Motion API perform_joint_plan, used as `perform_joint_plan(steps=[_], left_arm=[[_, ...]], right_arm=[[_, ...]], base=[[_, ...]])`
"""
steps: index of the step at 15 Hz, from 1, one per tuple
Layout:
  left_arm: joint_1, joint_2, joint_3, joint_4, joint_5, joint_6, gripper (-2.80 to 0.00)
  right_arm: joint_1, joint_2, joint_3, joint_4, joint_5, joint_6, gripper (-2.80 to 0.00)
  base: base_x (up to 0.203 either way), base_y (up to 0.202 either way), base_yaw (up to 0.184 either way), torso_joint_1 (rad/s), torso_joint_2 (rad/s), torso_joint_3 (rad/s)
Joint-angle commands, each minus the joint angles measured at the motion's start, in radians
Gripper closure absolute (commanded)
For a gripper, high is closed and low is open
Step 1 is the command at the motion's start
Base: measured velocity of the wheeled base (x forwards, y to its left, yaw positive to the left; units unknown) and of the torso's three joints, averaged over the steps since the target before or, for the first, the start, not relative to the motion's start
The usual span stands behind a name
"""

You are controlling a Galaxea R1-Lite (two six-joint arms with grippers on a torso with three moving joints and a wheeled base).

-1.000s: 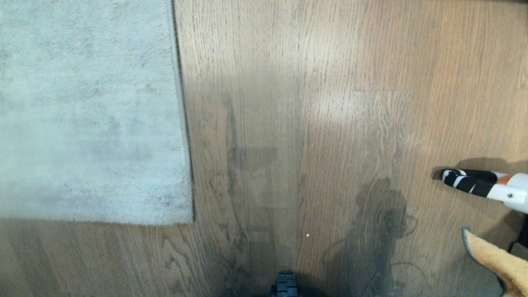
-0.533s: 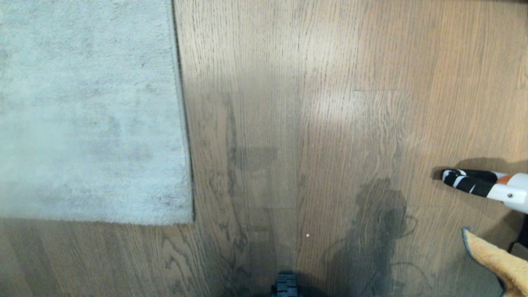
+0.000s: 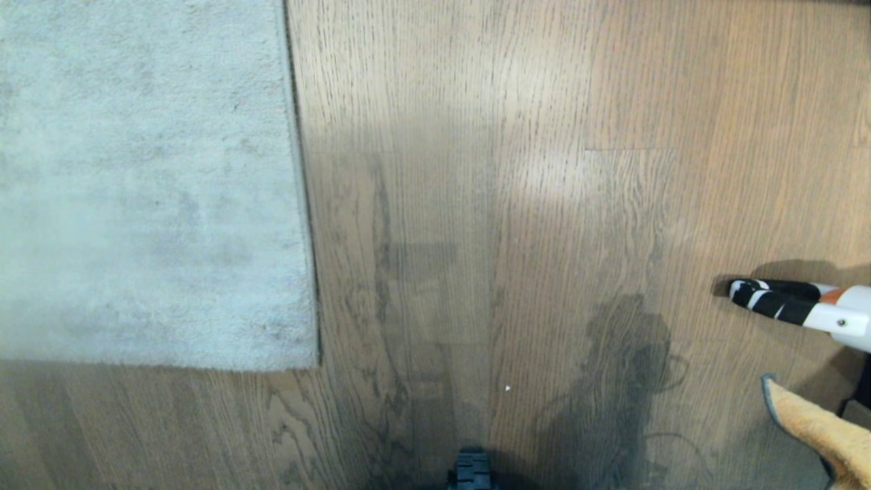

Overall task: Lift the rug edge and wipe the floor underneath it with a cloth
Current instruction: Lift up the carpet

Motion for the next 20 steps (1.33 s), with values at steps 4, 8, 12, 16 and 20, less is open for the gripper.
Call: perform_joint_plan(steps=[4,8,12,16,20], left_arm=[[0.0,0.0,0.0,0.001,0.003,-0.006,0.0],[0.0,0.05,-0.003,0.006,0.003,-0.007,0.0],[-0.003,0.165,-0.03,0.027,0.003,-0.007,0.0],[-0.011,0.299,-0.106,0.188,-0.004,-0.033,0.0],[-0.024,0.522,-0.113,0.202,-0.03,-0.038,0.0]], right_arm=[[0.0,0.001,0.0,0.0,0.001,-0.001,0.0],[0.0,0.001,0.0,0.0,0.001,-0.001,0.0],[0.0,0.001,0.0,0.0,0.001,-0.001,0.0],[0.0,0.001,0.0,0.0,0.001,-0.001,0.0],[0.0,0.001,0.0,0.0,0.001,-0.001,0.0]], base=[[0.0,0.0,0.0,0.0,0.0,0.0],[0.0,0.0,0.0,0.0,0.0,0.0],[0.0,0.0,0.0,0.0,0.0,0.0],[0.0,0.0,0.0,0.0,0.0,0.0],[0.0,0.0,0.0,0.0,0.0,0.0]])
